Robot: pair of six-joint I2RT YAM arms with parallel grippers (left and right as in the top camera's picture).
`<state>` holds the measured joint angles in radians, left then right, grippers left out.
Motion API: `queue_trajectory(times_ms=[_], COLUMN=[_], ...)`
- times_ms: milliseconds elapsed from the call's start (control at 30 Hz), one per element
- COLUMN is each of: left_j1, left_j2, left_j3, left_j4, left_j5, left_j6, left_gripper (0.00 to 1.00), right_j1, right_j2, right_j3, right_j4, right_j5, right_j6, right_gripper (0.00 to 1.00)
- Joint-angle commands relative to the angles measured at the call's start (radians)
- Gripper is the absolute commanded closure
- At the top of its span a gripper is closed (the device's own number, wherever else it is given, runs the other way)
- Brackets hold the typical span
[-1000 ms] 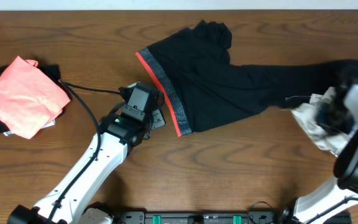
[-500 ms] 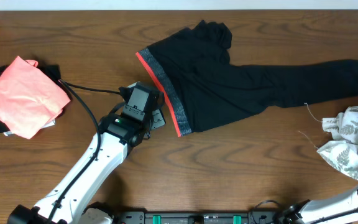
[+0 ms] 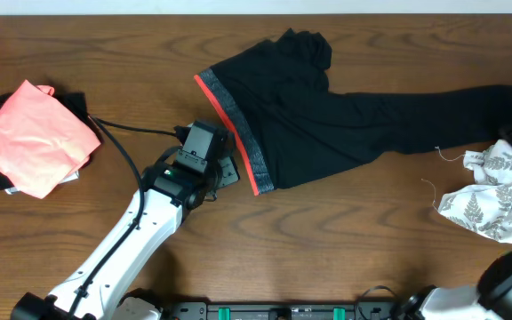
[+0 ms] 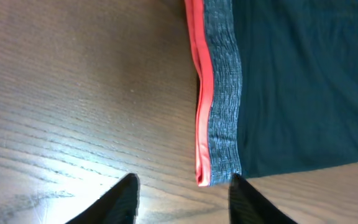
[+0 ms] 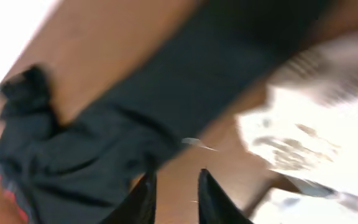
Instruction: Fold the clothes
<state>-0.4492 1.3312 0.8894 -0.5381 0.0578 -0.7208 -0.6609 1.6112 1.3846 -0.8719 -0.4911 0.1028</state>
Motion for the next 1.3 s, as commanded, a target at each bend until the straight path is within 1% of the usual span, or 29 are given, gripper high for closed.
queue_trajectory(times_ms=[0, 67, 133, 200, 267, 367, 400, 500, 633, 767, 1033, 1067, 1167, 1267], left_j1=[-0.002, -0.002, -0.002, -0.002, -0.002, -0.002, -0.002, -0.002, -0.002, -0.008, -0.084, -0.090, -0.093, -0.093], left_j2=[-0.005, 0.002, 0.022, 0.049, 0.095, 0.186, 0.210, 0.306, 0.404, 0.465, 0.506, 0.506, 0.506, 0.506], left_j3=[-0.003, -0.003, -0.003, -0.003, -0.003, -0.003, -0.003, -0.003, -0.003, -0.003, -0.003, -0.003, -0.003, -0.003], left_j4=[-0.004, -0.003, 0.008, 0.027, 0.054, 0.100, 0.112, 0.148, 0.168, 0.247, 0.343, 0.347, 0.354, 0.358], left_j5=[0.014, 0.023, 0.061, 0.096, 0.131, 0.209, 0.231, 0.299, 0.329, 0.414, 0.413, 0.407, 0.401, 0.401], left_j6=[0.006, 0.005, 0.002, 0.002, 0.002, 0.002, 0.002, 0.002, -0.011, -0.021, -0.076, -0.087, -0.089, -0.088], left_gripper=[0.44, 0.38, 0.35, 0.34, 0.31, 0.26, 0.24, 0.24, 0.23, 0.23, 0.23, 0.28, 0.57, 0.73], right_j1=[0.113, 0.187, 0.268, 0.336, 0.406, 0.471, 0.483, 0.502, 0.505, 0.506, 0.507, 0.508, 0.508, 0.508], right_j2=[-0.082, -0.088, -0.078, -0.060, -0.027, 0.014, 0.025, 0.050, 0.076, 0.098, 0.104, 0.104, 0.104, 0.104], right_j3=[0.015, 0.014, 0.006, -0.003, -0.007, -0.007, -0.007, -0.007, -0.007, -0.007, -0.007, -0.007, -0.007, -0.007], right_j4=[-0.023, -0.047, -0.055, -0.054, -0.055, -0.060, -0.063, -0.065, -0.064, -0.063, -0.063, -0.061, -0.060, -0.061], right_j5=[0.004, 0.082, 0.172, 0.234, 0.271, 0.286, 0.288, 0.304, 0.304, 0.303, 0.300, 0.300, 0.300, 0.300], right_j6=[-0.123, -0.147, -0.158, -0.161, -0.160, -0.160, -0.161, -0.160, -0.160, -0.159, -0.156, -0.155, -0.152, -0.152], right_gripper=[0.74, 0.74, 0.73, 0.71, 0.70, 0.69, 0.68, 0.68, 0.67, 0.68, 0.67, 0.67, 0.67, 0.68])
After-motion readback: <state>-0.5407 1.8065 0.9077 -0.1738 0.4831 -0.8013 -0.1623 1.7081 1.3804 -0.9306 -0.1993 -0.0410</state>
